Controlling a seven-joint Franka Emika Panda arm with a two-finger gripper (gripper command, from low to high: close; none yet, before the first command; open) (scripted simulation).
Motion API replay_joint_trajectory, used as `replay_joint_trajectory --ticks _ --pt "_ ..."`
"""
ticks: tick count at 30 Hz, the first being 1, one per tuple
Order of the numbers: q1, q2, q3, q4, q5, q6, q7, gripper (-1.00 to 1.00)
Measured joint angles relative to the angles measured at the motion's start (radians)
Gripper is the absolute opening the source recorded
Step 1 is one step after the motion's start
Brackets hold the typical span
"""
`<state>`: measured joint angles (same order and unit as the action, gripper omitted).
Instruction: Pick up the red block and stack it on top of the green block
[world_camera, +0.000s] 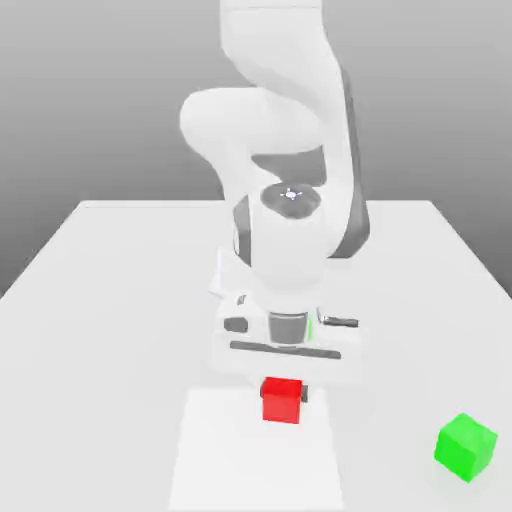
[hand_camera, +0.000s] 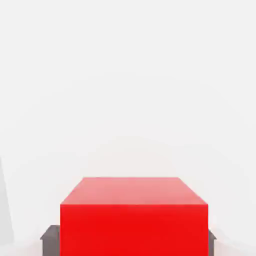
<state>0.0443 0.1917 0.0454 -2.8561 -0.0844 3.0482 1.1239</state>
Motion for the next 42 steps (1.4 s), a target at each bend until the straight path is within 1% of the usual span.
replay_joint_trajectory --ticks 1,3,8,11,22,34,36,39,40,42 --pt "0.006 0.012 -0.007 0.002 -0.005 0.010 0.004 -1.00" --pt "-0.005 -0.024 0.008 -0.004 0.008 -0.020 -0.006 -1.00" --pt "0.001 -0.193 0.024 -0.028 0.081 -0.165 -0.057 -1.00" --pt "0.019 -0.248 0.033 -0.016 0.086 -0.234 -0.019 -1.00" --pt "0.154 -0.147 0.089 0.185 0.025 -0.349 0.421 -1.00" --pt "0.301 -0.045 0.138 0.409 0.027 -0.461 0.863 -1.00" --pt "0.319 -0.013 0.140 0.435 0.020 -0.451 0.917 -1.00" --pt "0.338 0.080 0.120 0.447 -0.014 -0.370 0.956 -1.00" --pt "0.345 0.112 0.112 0.449 -0.027 -0.340 0.966 1.00" --pt "0.345 0.112 0.112 0.449 -0.027 -0.340 0.966 1.00"
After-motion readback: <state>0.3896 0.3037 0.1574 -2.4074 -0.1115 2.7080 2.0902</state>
